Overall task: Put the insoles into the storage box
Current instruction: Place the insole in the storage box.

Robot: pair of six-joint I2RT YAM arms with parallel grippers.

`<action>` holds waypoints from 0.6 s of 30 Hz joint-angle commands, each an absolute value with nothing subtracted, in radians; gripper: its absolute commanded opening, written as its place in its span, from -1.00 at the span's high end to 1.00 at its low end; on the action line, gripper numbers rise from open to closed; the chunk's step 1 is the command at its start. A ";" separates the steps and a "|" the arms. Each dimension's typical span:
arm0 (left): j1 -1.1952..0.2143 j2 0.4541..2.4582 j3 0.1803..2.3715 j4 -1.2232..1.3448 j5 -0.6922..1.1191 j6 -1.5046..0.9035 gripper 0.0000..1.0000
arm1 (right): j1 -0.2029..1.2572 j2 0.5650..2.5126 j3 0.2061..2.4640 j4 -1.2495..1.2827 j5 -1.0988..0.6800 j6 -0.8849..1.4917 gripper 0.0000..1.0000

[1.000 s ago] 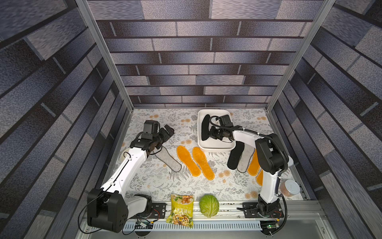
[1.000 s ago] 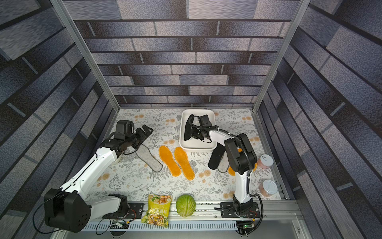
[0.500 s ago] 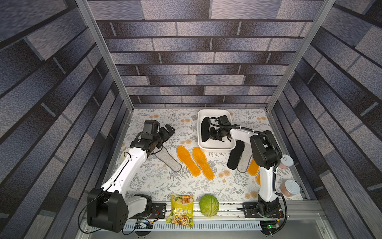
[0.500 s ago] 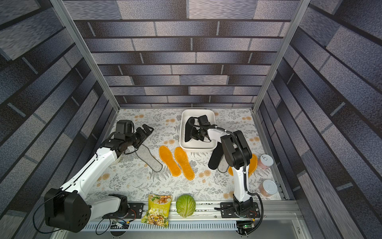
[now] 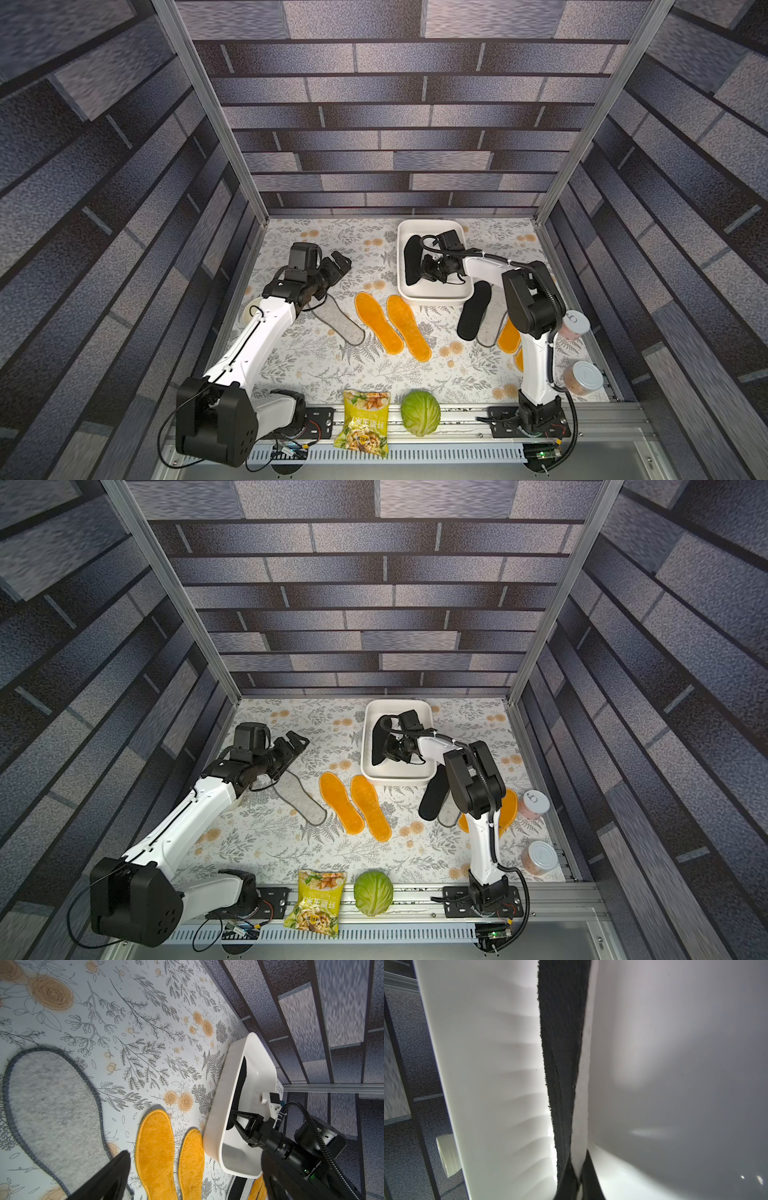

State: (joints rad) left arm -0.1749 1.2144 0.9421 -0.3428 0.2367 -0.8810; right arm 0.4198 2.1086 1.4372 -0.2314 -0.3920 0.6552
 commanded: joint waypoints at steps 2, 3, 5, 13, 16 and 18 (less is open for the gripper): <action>-0.170 1.203 0.931 -0.331 0.248 -0.894 -1.00 | 0.415 2.131 1.444 -0.222 -0.422 0.706 1.00; -0.170 1.203 0.931 -0.334 0.250 -0.894 -1.00 | 0.414 2.130 1.441 -0.212 -0.427 0.716 1.00; -0.170 1.205 0.931 -0.333 0.250 -0.894 -1.00 | 0.414 2.129 1.434 -0.192 -0.436 0.733 1.00; -0.170 1.201 0.928 -0.334 0.250 -0.896 -1.00 | 0.415 2.132 1.424 -0.186 -0.434 0.763 1.00; -0.170 1.201 0.929 -0.332 0.250 -0.896 -1.00 | 0.415 2.141 1.431 -0.195 -0.439 0.772 1.00; -0.169 1.200 0.928 -0.332 0.252 -0.895 -1.00 | 0.415 2.143 1.436 -0.204 -0.437 0.773 1.00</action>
